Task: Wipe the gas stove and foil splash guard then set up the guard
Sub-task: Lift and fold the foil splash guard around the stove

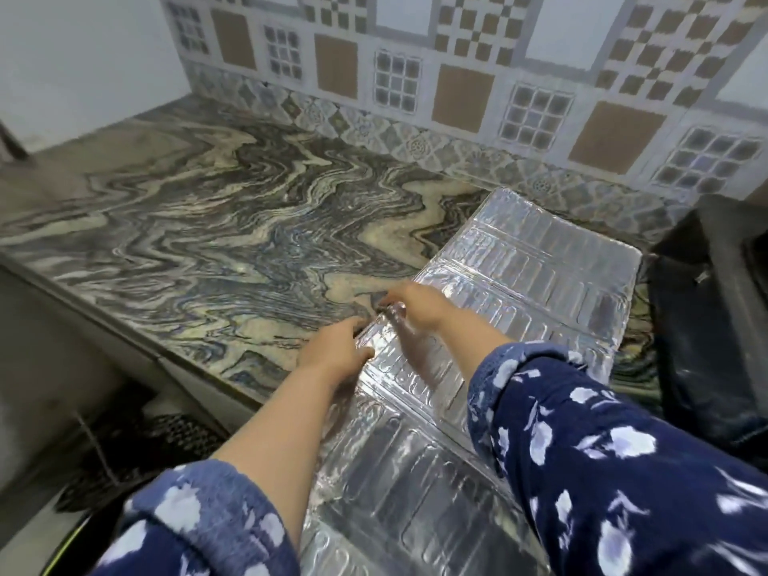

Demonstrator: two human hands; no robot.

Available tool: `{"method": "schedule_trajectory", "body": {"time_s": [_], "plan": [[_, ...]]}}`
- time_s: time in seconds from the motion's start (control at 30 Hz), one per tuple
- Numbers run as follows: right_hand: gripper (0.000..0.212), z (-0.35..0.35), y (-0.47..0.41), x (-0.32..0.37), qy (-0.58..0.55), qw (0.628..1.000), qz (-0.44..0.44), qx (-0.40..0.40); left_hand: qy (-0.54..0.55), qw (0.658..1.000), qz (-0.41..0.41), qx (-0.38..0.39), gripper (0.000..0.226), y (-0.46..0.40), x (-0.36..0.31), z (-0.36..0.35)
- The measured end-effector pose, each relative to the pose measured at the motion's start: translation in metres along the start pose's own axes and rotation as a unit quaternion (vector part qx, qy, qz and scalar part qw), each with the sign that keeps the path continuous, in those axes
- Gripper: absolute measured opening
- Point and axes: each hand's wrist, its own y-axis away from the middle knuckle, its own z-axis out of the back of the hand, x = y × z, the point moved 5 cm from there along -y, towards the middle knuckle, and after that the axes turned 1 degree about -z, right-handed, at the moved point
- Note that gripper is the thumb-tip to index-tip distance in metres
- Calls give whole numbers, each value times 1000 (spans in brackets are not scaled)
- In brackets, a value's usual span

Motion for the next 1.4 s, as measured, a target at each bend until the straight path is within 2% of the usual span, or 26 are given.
{"method": "schedule_trajectory", "body": {"time_s": [0.2, 0.3, 0.6, 0.73, 0.93, 1.17, 1.27, 1.4], "plan": [[30, 7, -17, 10, 97, 994, 45, -13, 68, 996, 29, -49, 53, 11, 10, 6], [25, 30, -25, 24, 109, 991, 64, -33, 62, 991, 48, -104, 48, 12, 11, 34], [18, 147, -29, 88, -18, 979, 128, -160, -4, 973, -15, -229, 42, 23, -15, 171], [14, 191, -20, 118, -28, 967, 142, -207, -37, 958, -31, -283, 45, 35, -28, 222], [20, 235, -6, 141, -37, 952, 121, -278, -113, 920, -69, -370, 47, 50, -53, 271], [23, 261, 4, 141, -80, 935, 95, -332, -179, 878, -111, -429, 45, 57, -83, 288], [24, 261, 8, 136, -59, 930, 101, -349, -179, 877, -108, -432, 40, 50, -87, 287], [34, 266, 17, 102, 42, 932, 34, -360, -201, 880, -106, -418, 64, 31, -75, 288]]}}
